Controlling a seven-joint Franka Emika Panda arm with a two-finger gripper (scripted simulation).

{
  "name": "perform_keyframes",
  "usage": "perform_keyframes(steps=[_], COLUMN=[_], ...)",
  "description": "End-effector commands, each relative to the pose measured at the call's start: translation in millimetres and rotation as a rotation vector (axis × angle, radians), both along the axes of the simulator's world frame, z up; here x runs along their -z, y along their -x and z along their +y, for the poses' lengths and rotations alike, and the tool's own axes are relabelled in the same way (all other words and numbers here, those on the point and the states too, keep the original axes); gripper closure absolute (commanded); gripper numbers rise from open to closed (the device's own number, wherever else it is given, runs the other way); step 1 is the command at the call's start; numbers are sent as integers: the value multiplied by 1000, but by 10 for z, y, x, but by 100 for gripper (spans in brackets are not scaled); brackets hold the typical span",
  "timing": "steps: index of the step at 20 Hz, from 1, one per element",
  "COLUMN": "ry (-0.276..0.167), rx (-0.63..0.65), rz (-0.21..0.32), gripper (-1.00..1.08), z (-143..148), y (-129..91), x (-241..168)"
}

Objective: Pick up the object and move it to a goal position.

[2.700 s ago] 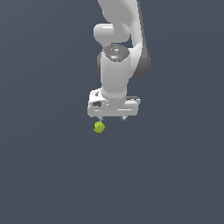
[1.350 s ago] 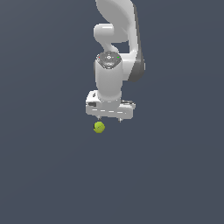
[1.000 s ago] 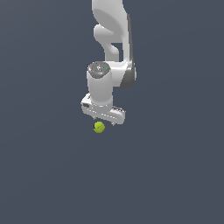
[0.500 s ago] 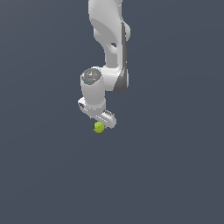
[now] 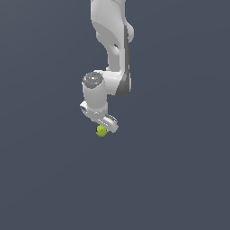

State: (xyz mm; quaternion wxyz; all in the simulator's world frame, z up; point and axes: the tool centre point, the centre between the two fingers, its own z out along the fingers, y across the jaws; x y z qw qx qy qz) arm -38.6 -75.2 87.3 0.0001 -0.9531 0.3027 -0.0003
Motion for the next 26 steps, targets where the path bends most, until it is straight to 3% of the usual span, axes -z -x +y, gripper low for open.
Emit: perform_keyframes(steps=[1,13,14,26], ry=[0,0,0,-1], rx=[1,6,6,5], rz=[1,1,1,0], gripper=[-92,-92,108,108], z=[1,-5,-5,-7], y=[6,8,8,5], x=[75,461,461,439])
